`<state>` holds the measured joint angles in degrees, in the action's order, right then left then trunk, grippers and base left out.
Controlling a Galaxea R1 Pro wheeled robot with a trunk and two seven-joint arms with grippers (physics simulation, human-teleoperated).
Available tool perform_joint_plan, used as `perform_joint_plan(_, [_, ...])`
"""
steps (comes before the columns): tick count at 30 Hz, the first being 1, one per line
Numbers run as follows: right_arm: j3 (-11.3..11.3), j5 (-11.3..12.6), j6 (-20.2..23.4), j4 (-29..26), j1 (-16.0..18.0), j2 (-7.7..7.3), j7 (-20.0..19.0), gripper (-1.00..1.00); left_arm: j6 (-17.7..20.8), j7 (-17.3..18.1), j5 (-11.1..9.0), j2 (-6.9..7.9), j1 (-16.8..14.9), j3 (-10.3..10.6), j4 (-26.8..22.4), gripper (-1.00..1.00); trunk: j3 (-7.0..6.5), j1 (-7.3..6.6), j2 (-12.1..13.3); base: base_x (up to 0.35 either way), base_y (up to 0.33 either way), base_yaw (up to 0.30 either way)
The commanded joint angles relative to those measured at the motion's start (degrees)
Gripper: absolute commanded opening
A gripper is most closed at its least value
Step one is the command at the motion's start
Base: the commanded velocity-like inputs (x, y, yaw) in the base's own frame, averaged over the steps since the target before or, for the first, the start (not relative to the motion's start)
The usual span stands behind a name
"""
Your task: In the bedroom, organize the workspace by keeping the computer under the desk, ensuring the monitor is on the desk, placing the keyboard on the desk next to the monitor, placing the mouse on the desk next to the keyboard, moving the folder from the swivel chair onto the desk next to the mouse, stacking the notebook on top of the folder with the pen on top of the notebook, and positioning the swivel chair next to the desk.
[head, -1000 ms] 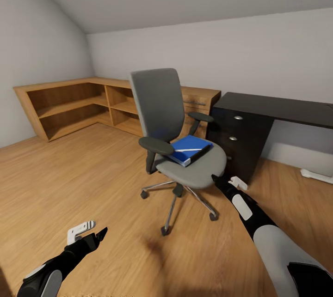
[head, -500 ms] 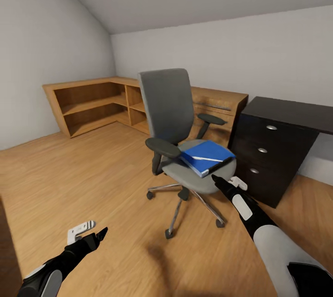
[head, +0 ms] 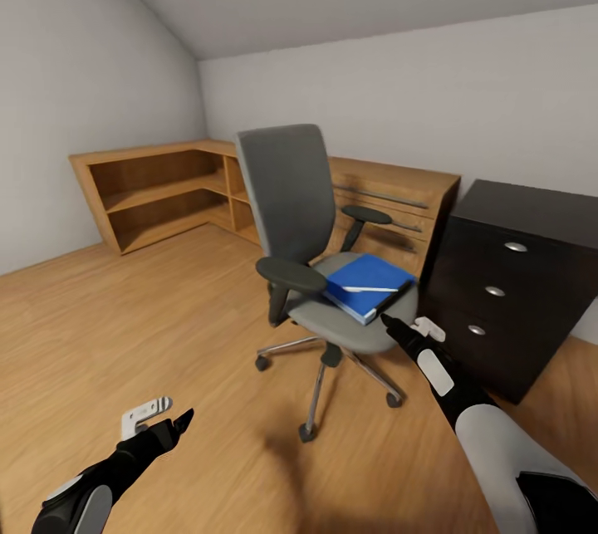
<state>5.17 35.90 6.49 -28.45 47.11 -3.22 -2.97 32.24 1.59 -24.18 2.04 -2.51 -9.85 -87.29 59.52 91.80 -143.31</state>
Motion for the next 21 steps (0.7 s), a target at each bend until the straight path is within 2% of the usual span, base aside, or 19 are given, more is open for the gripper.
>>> perform_joint_plan(1, [0.1,0.6,0.3,0.0,0.0,0.06,-0.4,1.00,0.4,0.2,-0.2,-0.01,0.0,-0.1,0.0,1.00,0.05,0.03,0.0,0.264,0.000,0.000])
perform_joint_plan(11, [0.1,0.6,0.5,0.0,0.0,0.06,-0.4,1.00,0.5,0.2,-0.2,-0.01,0.0,-0.1,0.0,1.00,0.05,0.03,0.0,0.202,0.000,0.000])
perform_joint_plan(13, [0.1,0.6,0.5,0.0,0.0,0.06,-0.4,1.00,0.5,0.2,-0.2,-0.01,0.0,0.0,0.0,1.00,0.05,0.03,0.0,-0.067,0.000,0.000])
perform_joint_plan(17, [0.1,0.6,0.4,-0.1,0.0,0.06,-0.4,1.00,0.6,0.2,-0.2,-0.01,0.0,0.0,0.0,1.00,0.05,0.03,0.0,-0.294,0.000,0.000])
perform_joint_plan(21, [0.1,0.6,0.4,0.0,0.0,0.06,-0.4,1.00,0.6,0.2,-0.3,-0.01,0.0,0.0,0.0,1.00,0.05,0.03,0.0,-0.091,0.000,0.004])
